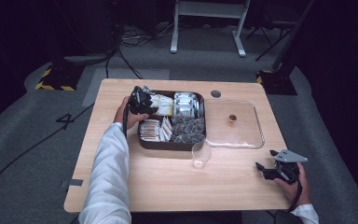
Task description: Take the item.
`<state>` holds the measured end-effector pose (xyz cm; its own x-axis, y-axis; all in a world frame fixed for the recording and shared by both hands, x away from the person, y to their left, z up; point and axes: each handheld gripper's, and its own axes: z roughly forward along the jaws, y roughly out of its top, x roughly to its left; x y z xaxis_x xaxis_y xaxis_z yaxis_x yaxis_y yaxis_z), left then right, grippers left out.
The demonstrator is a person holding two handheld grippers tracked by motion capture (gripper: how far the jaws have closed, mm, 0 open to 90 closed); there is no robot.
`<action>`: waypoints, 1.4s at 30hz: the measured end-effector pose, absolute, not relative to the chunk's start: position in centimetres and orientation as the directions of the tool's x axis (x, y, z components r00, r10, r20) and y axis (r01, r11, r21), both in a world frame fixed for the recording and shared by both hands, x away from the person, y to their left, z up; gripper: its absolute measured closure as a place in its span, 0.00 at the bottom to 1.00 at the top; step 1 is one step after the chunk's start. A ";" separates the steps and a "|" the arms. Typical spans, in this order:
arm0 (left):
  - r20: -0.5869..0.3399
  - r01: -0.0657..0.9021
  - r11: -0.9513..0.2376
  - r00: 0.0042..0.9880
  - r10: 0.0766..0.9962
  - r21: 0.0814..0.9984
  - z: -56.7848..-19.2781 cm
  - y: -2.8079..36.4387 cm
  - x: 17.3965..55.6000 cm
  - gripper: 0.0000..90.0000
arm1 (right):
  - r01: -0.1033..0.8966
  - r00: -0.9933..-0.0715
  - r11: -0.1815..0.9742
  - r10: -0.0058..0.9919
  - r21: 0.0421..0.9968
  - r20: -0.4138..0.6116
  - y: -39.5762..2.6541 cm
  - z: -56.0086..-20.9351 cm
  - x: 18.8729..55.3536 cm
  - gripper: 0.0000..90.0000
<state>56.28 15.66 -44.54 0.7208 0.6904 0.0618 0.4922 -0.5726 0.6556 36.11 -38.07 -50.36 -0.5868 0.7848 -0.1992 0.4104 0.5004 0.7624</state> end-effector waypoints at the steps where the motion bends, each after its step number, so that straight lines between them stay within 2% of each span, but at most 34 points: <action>1: 0.059 0.488 -0.578 0.729 0.682 0.654 -44.5 15.6 56.2 0.66 | 0.410 -0.587 0.500 0.785 0.762 -0.199 -38.1 -50.4 36.1 0.20; 6: 0.071 0.475 -0.601 0.744 0.664 0.643 -44.8 15.1 56.0 0.79 | 0.410 -0.587 0.500 0.785 0.762 -0.199 -38.1 -50.4 36.1 0.20; 10: 0.075 0.464 -0.607 0.752 0.655 0.645 -44.8 14.9 55.9 0.95 | 0.411 -0.587 0.500 0.785 0.762 -0.199 -38.1 -50.4 36.1 0.20; 12: 0.086 0.455 -0.621 0.759 0.645 0.638 -44.8 14.9 55.8 0.99 | 0.410 -0.587 0.500 0.785 0.763 -0.199 -38.1 -50.4 36.1 0.20; 17: 0.095 0.450 -0.612 0.752 0.652 0.650 -44.2 15.1 55.5 1.00 | 0.412 -0.587 0.499 0.785 0.762 -0.197 -38.1 -50.4 36.1 0.20; 29: 0.096 0.389 -0.537 0.738 0.668 0.748 -41.4 16.2 53.9 1.00 | 0.414 -0.588 0.498 0.785 0.762 -0.194 -38.1 -50.4 36.2 0.20; 42: 0.090 0.373 -0.496 0.723 0.685 0.784 -40.6 17.9 51.9 1.00 | 0.416 -0.589 0.496 0.785 0.762 -0.189 -38.1 -50.4 36.2 0.20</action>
